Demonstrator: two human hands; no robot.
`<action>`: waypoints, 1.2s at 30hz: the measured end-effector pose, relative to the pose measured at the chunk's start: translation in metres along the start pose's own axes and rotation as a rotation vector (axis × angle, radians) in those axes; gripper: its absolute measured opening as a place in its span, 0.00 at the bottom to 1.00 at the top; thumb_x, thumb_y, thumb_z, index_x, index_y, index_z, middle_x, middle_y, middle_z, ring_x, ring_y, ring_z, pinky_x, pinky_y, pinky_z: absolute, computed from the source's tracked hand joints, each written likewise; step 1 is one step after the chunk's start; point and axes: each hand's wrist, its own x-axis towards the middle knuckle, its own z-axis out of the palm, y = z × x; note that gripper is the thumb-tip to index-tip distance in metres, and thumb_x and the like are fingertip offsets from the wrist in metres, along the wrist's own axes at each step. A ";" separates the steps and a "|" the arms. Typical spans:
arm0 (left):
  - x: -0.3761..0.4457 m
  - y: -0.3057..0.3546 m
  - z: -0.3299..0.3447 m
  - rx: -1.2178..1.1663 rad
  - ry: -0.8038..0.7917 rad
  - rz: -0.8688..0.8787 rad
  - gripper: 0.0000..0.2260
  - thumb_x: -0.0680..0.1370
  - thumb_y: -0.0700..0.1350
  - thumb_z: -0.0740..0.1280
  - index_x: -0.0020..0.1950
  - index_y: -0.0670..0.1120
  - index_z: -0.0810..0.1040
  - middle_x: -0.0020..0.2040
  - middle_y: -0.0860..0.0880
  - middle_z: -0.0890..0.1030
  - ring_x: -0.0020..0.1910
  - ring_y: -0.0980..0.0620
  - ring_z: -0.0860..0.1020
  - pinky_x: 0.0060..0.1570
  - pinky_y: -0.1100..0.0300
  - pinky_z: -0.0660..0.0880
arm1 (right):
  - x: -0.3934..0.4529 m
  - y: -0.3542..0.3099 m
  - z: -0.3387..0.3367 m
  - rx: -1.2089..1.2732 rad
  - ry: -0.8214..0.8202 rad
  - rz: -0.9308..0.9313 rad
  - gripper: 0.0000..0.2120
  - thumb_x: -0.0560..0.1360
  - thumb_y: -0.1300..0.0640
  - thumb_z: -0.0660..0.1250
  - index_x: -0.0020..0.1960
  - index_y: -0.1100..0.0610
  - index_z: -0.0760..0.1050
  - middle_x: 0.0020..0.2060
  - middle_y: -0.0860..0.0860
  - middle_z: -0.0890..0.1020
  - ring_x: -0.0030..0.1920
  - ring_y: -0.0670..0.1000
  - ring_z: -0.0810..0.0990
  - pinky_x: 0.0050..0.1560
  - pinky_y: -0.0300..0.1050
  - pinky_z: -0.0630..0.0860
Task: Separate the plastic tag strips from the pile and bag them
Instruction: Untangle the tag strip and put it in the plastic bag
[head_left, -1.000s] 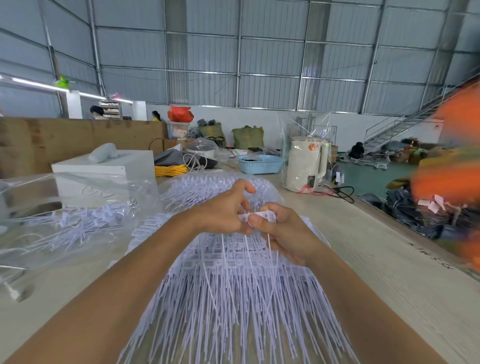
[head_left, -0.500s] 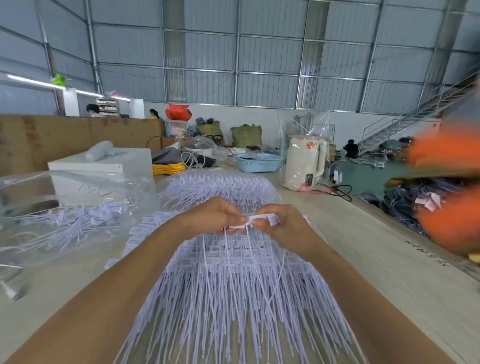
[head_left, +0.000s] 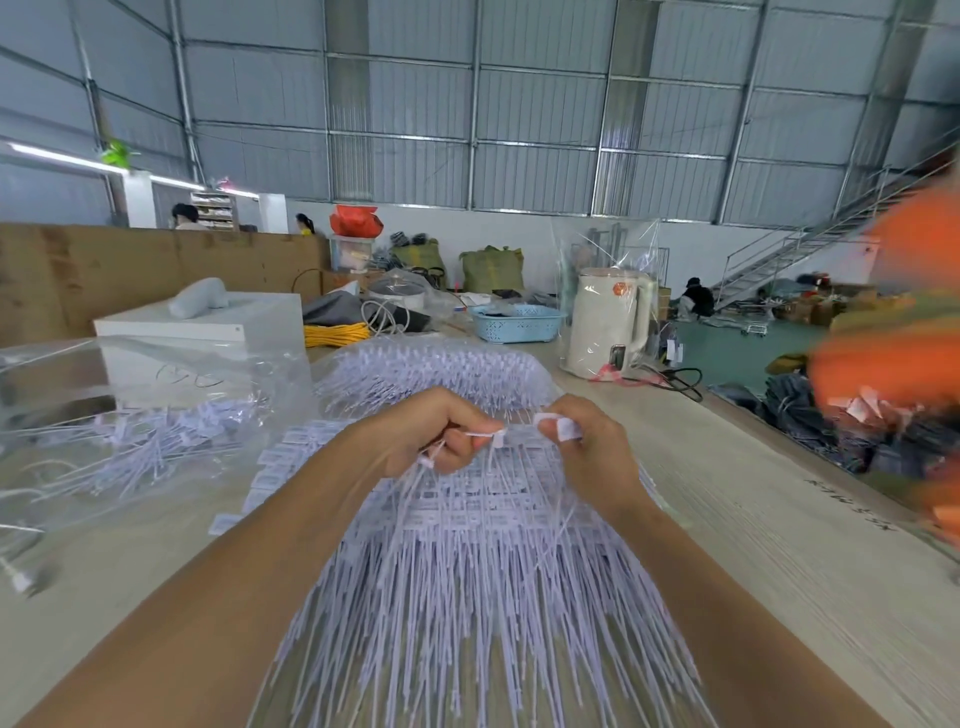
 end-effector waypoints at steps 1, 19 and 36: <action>-0.001 0.000 -0.003 0.041 0.007 0.021 0.16 0.71 0.43 0.67 0.23 0.47 0.74 0.21 0.53 0.64 0.20 0.57 0.59 0.31 0.59 0.50 | 0.002 0.003 -0.005 0.086 0.008 0.142 0.09 0.79 0.62 0.61 0.40 0.61 0.73 0.34 0.52 0.75 0.32 0.44 0.74 0.33 0.28 0.69; 0.006 0.004 0.009 0.565 0.188 0.131 0.21 0.71 0.34 0.72 0.57 0.49 0.68 0.48 0.51 0.72 0.41 0.54 0.74 0.39 0.59 0.72 | 0.001 -0.024 -0.004 0.575 -0.400 0.415 0.05 0.73 0.54 0.70 0.47 0.55 0.79 0.22 0.47 0.70 0.22 0.46 0.65 0.22 0.36 0.60; 0.011 -0.010 0.008 -0.030 0.256 0.045 0.10 0.75 0.40 0.68 0.33 0.42 0.79 0.19 0.53 0.68 0.21 0.57 0.61 0.27 0.62 0.54 | 0.004 -0.027 -0.011 0.437 -0.308 0.137 0.11 0.76 0.63 0.66 0.40 0.71 0.75 0.26 0.51 0.70 0.22 0.41 0.64 0.25 0.32 0.61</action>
